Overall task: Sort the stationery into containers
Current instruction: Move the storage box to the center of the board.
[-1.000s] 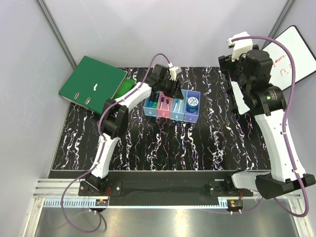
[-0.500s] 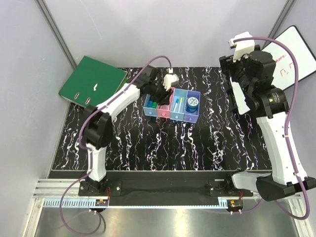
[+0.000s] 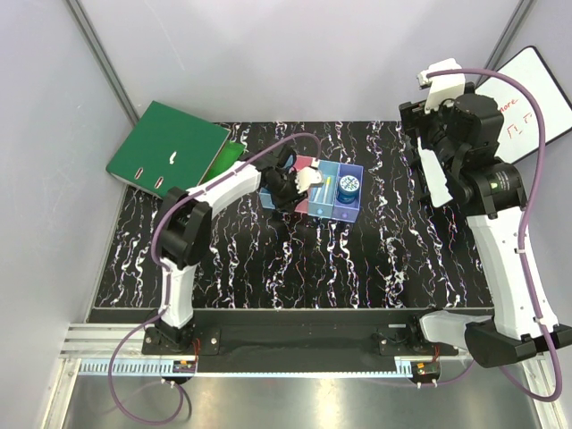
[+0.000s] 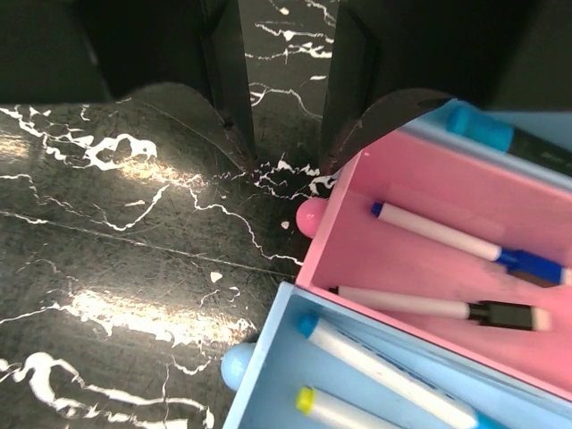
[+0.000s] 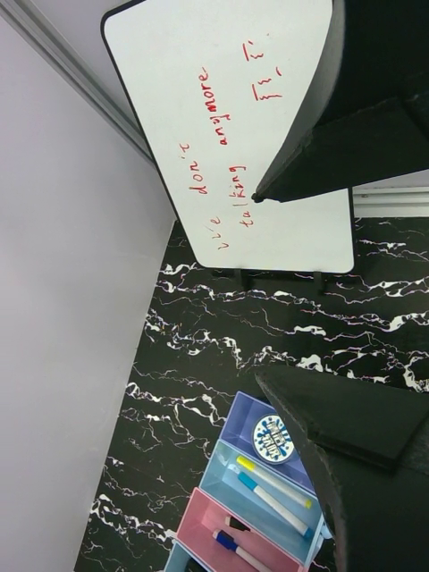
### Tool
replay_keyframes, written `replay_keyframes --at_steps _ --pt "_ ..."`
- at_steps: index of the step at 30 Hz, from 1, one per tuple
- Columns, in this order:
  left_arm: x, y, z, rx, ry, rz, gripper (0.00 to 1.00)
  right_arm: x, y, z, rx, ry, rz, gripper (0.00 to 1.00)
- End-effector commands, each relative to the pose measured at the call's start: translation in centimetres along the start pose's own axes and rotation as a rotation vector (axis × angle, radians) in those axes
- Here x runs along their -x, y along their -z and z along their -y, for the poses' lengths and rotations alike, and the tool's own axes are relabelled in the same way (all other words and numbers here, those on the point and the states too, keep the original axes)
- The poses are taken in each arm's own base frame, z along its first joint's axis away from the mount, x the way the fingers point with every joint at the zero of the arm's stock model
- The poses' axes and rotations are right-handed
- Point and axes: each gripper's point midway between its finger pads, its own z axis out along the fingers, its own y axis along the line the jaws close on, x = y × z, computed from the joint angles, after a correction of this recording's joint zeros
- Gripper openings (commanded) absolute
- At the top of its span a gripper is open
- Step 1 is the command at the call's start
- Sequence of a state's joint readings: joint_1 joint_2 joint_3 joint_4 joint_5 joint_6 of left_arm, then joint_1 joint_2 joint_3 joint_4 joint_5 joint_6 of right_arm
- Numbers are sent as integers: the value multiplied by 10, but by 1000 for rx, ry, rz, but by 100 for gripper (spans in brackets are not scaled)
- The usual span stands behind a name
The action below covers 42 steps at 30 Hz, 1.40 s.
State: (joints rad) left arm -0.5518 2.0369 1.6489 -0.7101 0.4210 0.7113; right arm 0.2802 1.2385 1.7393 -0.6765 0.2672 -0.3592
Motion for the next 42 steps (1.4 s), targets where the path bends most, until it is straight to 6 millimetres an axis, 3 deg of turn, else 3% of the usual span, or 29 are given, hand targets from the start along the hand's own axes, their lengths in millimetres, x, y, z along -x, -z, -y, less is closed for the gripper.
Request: replay_keyframes --at_steps 1,7,13,16,30,42 --pt "9 -1 -17 48 -43 8 40 14 9 6 -11 -27 61 82" --pt "16 6 -12 35 -60 36 38 12 8 5 -8 -19 55 82" --pt "40 43 7 35 -125 128 36 10 6 5 -7 -19 51 82" --pt "43 49 12 39 -184 131 36 11 5 4 -6 -23 53 82" --pt "17 5 16 -27 -464 29 38 12 4 5 -8 -27 52 82" --pt "1 -16 1 -20 -510 -48 38 12 3 6 -8 -30 52 82"
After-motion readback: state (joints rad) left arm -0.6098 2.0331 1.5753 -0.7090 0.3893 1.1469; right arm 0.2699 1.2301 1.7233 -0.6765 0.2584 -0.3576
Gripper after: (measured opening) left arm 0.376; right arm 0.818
